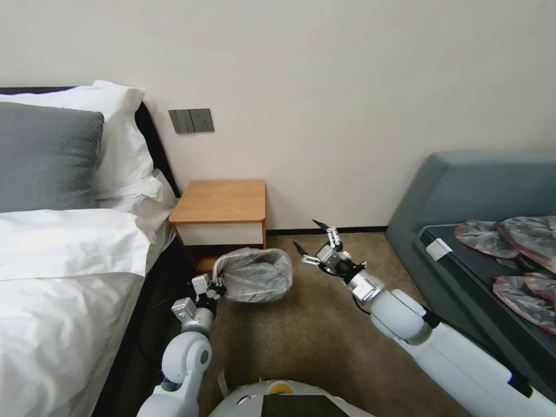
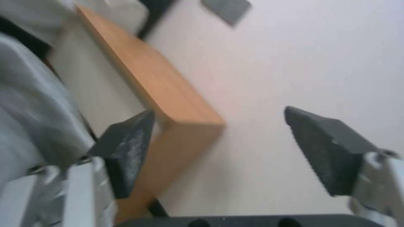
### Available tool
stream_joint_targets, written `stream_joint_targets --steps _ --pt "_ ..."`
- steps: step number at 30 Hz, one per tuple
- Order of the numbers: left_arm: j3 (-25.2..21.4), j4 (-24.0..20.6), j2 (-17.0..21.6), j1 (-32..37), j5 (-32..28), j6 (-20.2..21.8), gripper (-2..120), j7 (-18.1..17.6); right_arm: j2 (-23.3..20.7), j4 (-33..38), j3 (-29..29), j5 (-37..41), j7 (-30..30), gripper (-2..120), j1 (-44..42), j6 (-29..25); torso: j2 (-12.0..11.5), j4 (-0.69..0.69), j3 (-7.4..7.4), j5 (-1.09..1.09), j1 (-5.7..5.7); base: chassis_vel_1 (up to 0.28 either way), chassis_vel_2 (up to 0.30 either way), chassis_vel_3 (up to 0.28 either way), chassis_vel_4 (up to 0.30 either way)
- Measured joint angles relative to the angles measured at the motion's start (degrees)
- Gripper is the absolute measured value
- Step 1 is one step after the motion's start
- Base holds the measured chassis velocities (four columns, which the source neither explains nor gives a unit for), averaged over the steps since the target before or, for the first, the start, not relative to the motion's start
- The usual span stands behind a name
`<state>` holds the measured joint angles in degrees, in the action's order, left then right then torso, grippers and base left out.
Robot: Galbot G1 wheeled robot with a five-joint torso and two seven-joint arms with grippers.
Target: Pick up the garbage bag from the table and place it over the trash can.
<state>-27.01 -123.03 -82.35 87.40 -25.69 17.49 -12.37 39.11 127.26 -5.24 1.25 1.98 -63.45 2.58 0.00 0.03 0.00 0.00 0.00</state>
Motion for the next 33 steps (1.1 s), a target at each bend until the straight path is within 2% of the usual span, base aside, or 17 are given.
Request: stream_joint_targets --steps 1,2,5,7,9,10,12,13,14,15,17,20,21,23,25,28,33 --pt "0.0 0.0 0.0 0.0 0.0 0.0 3 0.0 0.0 0.0 0.0 0.0 0.0 76 0.0 0.0 0.0 0.0 0.0 0.0 0.0 0.0 0.0 0.0 0.0" --pt "0.4 0.2 0.5 -0.3 2.6 -0.3 3 1.0 -1.2 1.9 1.2 2.3 -1.0 70 0.9 1.6 0.0 -0.05 0.0 0.0 0.0 0.0 0.0 0.0 0.0" --pt "1.3 1.9 1.5 -1.2 8.9 -2.1 3 3.5 -4.1 5.5 2.5 7.3 -4.0 58 2.8 6.0 0.0 -0.01 0.0 0.0 0.0 0.0 0.0 0.0 0.0" --pt "1.6 2.4 1.8 -1.6 10.0 -2.3 3 4.0 -4.9 6.2 2.6 8.6 -4.4 56 2.9 7.0 0.0 0.0 0.0 0.01 0.0 0.0 0.0 0.0 0.0" --pt "3.1 3.5 2.3 -2.5 12.0 -2.9 3 5.2 -7.5 8.0 3.8 13.9 -5.5 44 4.7 11.5 0.0 -0.09 0.0 -0.03 0.0 0.0 0.0 0.0 0.0" --pt "3.1 3.5 2.3 -2.5 12.0 -2.9 3 5.2 -7.5 8.0 3.8 13.9 -5.5 44 4.7 11.5 0.0 -0.09 0.0 -0.03 0.0 0.0 0.0 0.0 0.0" --pt "3.8 4.1 1.8 -2.4 14.1 -3.9 3 6.0 -8.6 7.4 9.1 18.0 -5.9 35 9.8 14.8 0.0 -0.06 0.0 0.02 0.0 0.0 0.0 0.0 0.0" --pt "3.8 4.1 1.8 -2.4 14.1 -3.9 3 6.0 -8.6 7.4 9.1 18.0 -5.9 35 9.8 14.8 0.0 -0.06 0.0 0.02 0.0 0.0 0.0 0.0 0.0" --pt "4.1 4.6 1.6 -2.3 15.8 -4.6 3 6.5 -8.3 6.3 13.5 20.3 -5.9 26 14.3 17.0 0.0 -0.01 0.0 -0.01 0.0 0.0 0.0 0.0 0.0" --pt "4.2 4.8 1.6 -2.4 16.6 -5.0 3 6.8 -7.8 5.3 16.5 21.6 -5.7 23 17.4 18.2 0.0 -0.01 0.0 0.0 0.0 0.0 0.0 0.0 0.0" --pt "4.3 5.0 1.6 -2.5 17.0 -5.1 3 6.9 -7.5 4.9 17.5 22.0 -5.6 19 18.5 18.6 0.0 0.01 0.0 0.01 0.0 0.0 0.0 0.0 0.0" --pt "4.8 5.6 1.2 -2.9 18.5 -5.7 3 7.2 -4.4 0.7 25.9 23.9 -5.4 3 26.3 22.8 0.0 -0.04 0.0 0.01 0.0 0.0 0.0 0.0 0.0" --pt "4.8 5.6 1.2 -2.9 18.5 -5.7 3 7.2 -4.4 0.7 25.9 23.9 -5.4 3 26.3 22.8 0.0 -0.04 0.0 0.01 0.0 0.0 0.0 0.0 0.0" --pt "4.9 6.0 0.8 -3.0 20.3 -6.2 3 7.2 -2.3 -2.9 32.0 24.9 -5.5 0 30.5 25.2 0.0 -0.02 0.0 0.0 0.0 0.0 0.0 0.0 0.0" --pt "4.8 6.0 0.8 -3.0 20.6 -6.4 3 7.2 -1.7 -4.0 33.7 25.1 -5.6 0 31.8 25.7 0.0 -0.03 0.0 0.01 0.0 0.0 0.0 0.0 0.0" --pt "4.4 6.0 0.7 -2.8 22.3 -6.9 3 7.3 0.8 -8.5 39.9 25.3 -6.7 0 37.1 27.7 0.0 -0.04 0.0 0.0 0.0 0.0 0.0 0.0 0.0" --pt "4.2 5.9 0.6 -2.6 24.5 -7.9 3 7.7 4.0 -13.9 46.6 25.2 -7.3 0 44.2 28.6 0.0 -0.03 0.0 0.0 0.0 0.0 0.0 0.0 0.0"
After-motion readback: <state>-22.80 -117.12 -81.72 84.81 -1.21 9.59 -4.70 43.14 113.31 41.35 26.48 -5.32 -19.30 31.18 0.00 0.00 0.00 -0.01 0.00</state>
